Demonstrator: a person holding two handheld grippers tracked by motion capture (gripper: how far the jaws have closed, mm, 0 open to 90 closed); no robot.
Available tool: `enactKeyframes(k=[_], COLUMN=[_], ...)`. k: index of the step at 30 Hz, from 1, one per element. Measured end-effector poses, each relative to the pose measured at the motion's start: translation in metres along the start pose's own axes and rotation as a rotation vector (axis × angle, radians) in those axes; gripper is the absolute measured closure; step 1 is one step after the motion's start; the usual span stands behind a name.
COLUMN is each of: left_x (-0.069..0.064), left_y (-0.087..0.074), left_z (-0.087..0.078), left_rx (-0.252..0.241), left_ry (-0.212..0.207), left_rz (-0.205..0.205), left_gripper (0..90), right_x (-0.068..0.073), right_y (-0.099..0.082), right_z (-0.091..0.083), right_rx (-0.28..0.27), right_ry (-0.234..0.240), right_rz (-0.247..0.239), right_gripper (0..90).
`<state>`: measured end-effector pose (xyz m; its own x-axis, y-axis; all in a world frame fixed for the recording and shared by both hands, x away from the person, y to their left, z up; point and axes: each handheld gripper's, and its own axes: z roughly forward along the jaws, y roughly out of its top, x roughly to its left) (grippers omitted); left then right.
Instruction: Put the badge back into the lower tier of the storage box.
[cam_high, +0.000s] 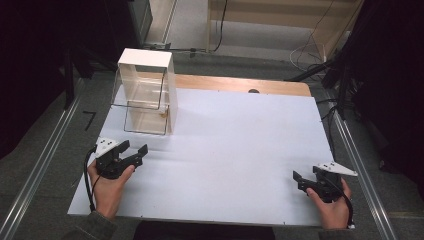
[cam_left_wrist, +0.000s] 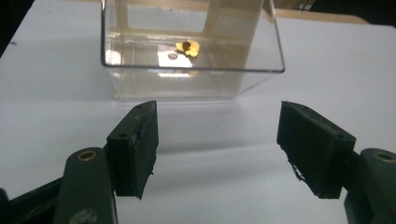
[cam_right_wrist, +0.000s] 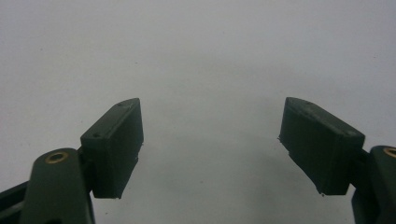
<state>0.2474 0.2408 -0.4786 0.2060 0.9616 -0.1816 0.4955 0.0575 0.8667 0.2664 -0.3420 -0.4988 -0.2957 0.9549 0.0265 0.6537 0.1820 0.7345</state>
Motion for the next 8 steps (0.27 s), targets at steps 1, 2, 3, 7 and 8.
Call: enactKeyframes(k=[1,2,3,7,8], left_x=[0.002,0.003,0.005,0.010,0.012], left_y=[-0.002,-0.004,-0.006,-0.014,-0.015], left_z=[0.000,0.000,0.001,0.004,0.004], left_rx=[0.010,0.019,0.031,0.069,0.084], left_ry=[0.007,0.013,0.024,0.060,0.064], left_rz=[0.000,0.002,0.007,0.023,0.027], left_gripper=[30.1,30.1,30.0,27.4,27.1], right_x=[0.000,0.000,0.000,0.000,0.000], right_y=[0.000,0.000,0.000,0.000,0.000], right_z=[0.000,0.000,0.000,0.000,0.000], right_rx=[0.000,0.000,0.000,0.001,0.000], right_ry=[0.000,-0.001,-0.001,-0.001,0.000], right_rz=[0.001,0.001,0.001,0.000,0.000], right_gripper=[20.1,20.1,20.1,20.1,20.1])
